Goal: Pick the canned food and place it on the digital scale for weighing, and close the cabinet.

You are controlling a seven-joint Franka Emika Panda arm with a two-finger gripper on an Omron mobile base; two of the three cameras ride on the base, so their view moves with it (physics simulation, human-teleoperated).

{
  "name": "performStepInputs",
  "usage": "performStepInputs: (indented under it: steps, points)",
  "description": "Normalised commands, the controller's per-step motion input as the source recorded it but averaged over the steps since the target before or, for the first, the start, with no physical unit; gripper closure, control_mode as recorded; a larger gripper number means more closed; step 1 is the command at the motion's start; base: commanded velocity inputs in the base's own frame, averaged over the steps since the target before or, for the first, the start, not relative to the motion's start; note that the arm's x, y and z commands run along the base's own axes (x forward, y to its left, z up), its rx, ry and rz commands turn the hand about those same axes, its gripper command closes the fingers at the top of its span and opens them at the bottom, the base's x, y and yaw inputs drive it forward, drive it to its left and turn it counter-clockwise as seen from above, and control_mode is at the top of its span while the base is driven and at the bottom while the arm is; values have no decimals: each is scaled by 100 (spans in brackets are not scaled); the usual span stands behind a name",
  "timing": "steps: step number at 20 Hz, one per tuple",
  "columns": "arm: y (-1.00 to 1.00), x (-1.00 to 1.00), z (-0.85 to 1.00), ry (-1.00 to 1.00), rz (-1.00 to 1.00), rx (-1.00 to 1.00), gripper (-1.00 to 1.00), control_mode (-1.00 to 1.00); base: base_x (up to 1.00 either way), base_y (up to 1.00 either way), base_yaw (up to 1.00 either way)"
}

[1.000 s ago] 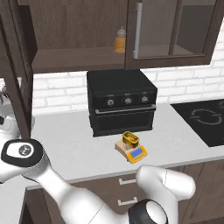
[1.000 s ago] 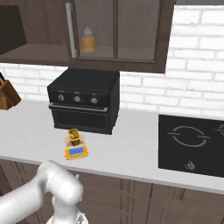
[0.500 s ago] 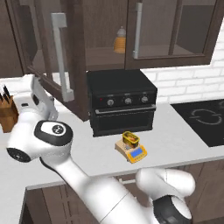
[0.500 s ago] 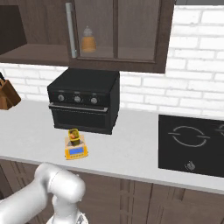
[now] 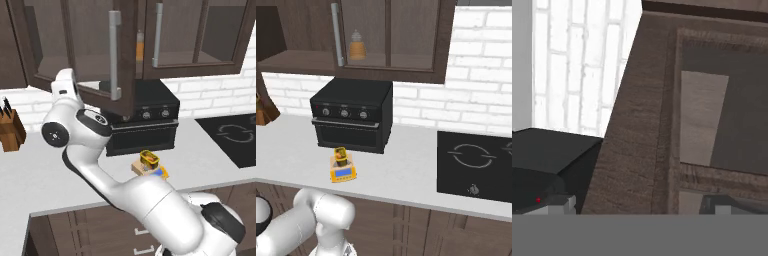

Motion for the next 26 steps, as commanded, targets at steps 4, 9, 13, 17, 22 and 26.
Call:
performStepInputs:
  steps: [4,9,13,17,22,26]
  points:
    - [-100,72,4,-2,0,12,-100,-100,0,0,0]
    - [-100,93,2,-2,0,20,-100,-100,0,0,0]
    - [-100,85,28,16,1,25,-100,-100,0,0,0]
    - [-95,82,32,34,4,24,-100,-100,0,0,0]
    - [-85,100,-2,15,3,15,-100,-100,0,0,0]
    - [-77,100,-34,0,8,9,-100,-100,0,0,0]
